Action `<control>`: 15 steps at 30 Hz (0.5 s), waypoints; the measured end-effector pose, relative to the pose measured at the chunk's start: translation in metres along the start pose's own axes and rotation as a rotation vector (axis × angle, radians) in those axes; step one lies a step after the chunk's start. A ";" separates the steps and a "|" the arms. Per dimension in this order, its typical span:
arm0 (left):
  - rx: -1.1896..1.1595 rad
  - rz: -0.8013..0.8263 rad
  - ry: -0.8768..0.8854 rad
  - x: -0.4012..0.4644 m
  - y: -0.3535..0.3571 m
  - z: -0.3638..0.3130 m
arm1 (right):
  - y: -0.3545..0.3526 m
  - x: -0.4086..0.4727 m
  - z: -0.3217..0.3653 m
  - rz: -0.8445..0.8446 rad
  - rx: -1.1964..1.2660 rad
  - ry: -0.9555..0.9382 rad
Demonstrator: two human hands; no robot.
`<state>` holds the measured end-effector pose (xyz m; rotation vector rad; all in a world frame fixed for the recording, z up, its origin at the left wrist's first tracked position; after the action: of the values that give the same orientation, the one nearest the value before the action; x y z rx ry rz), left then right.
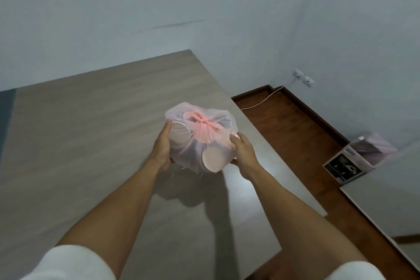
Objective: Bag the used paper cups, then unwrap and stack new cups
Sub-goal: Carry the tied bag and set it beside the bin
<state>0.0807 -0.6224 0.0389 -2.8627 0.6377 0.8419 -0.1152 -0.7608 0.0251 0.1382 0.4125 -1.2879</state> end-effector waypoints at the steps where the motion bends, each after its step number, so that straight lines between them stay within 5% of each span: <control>1: 0.011 0.017 0.011 -0.009 0.020 -0.002 | -0.019 0.007 0.003 -0.023 0.009 -0.012; 11: 0.069 0.208 0.093 -0.104 0.272 0.041 | -0.278 0.090 0.029 -0.240 0.057 -0.114; 15: 0.054 0.400 0.109 -0.152 0.387 0.073 | -0.399 0.123 0.035 -0.328 0.027 -0.143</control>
<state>-0.2326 -0.9041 0.0702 -2.7874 1.2552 0.6965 -0.4595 -0.9961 0.0620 -0.0004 0.3031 -1.6157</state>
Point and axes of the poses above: each hand's wrist, its own x-axis towards the middle knuckle, its own y-axis out of the palm, z = x × y, the point moved 5 cm from there along x, towards the middle knuckle, and after that the axes turned 15 degrees about -z, right-handed, at the moved point
